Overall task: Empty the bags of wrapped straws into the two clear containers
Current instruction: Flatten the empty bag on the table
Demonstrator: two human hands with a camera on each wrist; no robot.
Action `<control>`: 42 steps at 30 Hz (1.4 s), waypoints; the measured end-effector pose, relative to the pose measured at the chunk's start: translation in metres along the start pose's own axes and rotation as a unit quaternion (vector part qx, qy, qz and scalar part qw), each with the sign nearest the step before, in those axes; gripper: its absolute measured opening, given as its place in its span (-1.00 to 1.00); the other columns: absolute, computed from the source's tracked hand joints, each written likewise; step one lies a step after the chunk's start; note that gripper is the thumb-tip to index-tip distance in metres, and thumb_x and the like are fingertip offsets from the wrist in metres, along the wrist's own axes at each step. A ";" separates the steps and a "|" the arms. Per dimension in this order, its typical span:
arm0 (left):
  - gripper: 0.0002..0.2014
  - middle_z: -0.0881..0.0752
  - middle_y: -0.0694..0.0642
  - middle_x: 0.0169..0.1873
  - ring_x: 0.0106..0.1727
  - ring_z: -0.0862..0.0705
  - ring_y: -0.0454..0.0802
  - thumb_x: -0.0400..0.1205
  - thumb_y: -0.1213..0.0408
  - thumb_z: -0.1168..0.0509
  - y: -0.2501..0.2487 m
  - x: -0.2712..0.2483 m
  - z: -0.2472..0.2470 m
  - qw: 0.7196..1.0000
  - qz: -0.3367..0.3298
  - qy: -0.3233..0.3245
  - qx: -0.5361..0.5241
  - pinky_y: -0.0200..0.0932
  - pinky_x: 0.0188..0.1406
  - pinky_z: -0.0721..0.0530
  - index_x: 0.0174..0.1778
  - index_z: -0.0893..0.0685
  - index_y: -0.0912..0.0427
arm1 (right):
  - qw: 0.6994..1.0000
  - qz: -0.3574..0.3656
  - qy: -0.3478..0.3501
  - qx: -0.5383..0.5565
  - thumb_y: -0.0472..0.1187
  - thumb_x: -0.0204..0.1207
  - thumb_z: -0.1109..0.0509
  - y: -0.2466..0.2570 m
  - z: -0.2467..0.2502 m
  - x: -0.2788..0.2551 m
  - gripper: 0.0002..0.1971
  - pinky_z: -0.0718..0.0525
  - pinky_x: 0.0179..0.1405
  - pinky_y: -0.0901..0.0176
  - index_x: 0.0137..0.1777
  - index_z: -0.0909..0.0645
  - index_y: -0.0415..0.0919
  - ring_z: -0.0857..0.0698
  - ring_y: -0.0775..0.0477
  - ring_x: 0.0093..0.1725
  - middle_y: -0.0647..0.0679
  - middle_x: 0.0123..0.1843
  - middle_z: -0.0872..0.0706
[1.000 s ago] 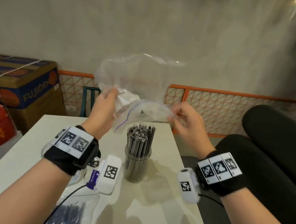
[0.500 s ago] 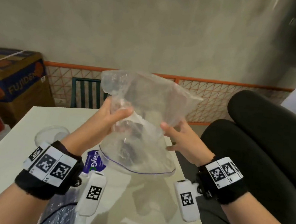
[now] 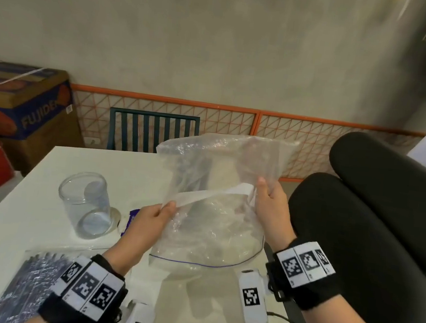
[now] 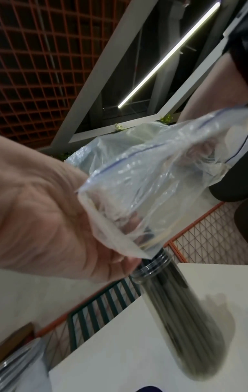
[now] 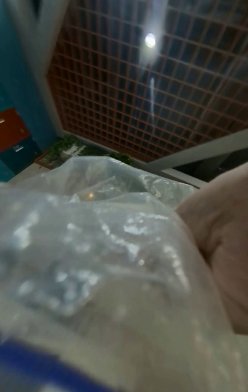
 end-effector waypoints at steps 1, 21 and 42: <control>-0.53 -0.71 0.14 -0.20 -0.15 -0.66 0.07 0.68 0.01 -0.13 0.006 0.000 -0.002 1.000 0.013 0.004 -0.028 -0.02 -0.08 -0.60 -0.03 -0.69 0.41 | 0.999 -0.025 0.027 0.023 0.11 0.58 -0.20 -0.006 -0.001 -0.004 -0.72 -0.61 -0.10 0.05 -0.17 -0.48 -0.09 -0.60 0.06 -0.22 0.05 -0.26 -0.60; -0.83 -0.54 0.12 -0.38 -0.43 -0.44 -0.05 0.68 0.34 -0.16 0.067 -0.036 -0.039 0.983 0.172 0.043 -0.046 -0.25 -0.48 -0.49 -0.24 -0.44 0.22 | 0.960 -0.188 0.014 -0.208 0.14 0.66 -0.02 -0.098 0.041 -0.059 -0.57 -0.44 -0.59 0.22 0.00 -0.49 -0.23 -0.56 -0.11 -0.39 -0.23 -0.15 -0.66; -0.42 -0.33 0.14 0.36 0.37 -0.47 0.16 0.57 0.25 -0.35 0.103 -0.019 -0.079 0.892 -0.082 0.216 0.388 -0.12 0.28 -0.46 0.50 -0.31 0.13 | 0.829 0.006 0.297 -0.474 -0.29 0.52 -0.38 -0.153 -0.029 -0.095 -0.51 -0.58 0.10 0.16 0.46 -0.40 -0.15 -0.55 -0.17 0.32 -0.16 0.47 -0.36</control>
Point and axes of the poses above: each hand's wrist, its own x-axis towards the middle knuckle, its own z-axis out of the back of the hand, y = z × x, the point moved 7 cm from there along x, towards the middle knuckle
